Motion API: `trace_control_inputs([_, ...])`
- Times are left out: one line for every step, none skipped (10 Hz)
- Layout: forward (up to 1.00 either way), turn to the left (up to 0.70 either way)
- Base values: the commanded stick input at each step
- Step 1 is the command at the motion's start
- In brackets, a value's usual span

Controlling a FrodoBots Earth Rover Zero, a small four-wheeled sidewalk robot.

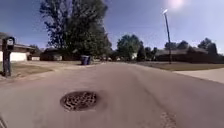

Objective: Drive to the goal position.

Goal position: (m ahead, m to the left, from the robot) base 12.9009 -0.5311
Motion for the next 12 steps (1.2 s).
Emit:
trace_control_inputs([1.0,0.0])
trace_control_inputs([1.0,0.0])
trace_control_inputs([1.0,0.0])
trace_control_inputs([1.0,0.0])
trace_control_inputs([1.0,0.0])
trace_control_inputs([1.0,0.0])
trace_control_inputs([1.0,0.0])
trace_control_inputs([1.0,0.0])
trace_control_inputs([1.0,0.0])
trace_control_inputs([1.0,0.0])
trace_control_inputs([1.0,0.0])
trace_control_inputs([1.0,0.0])
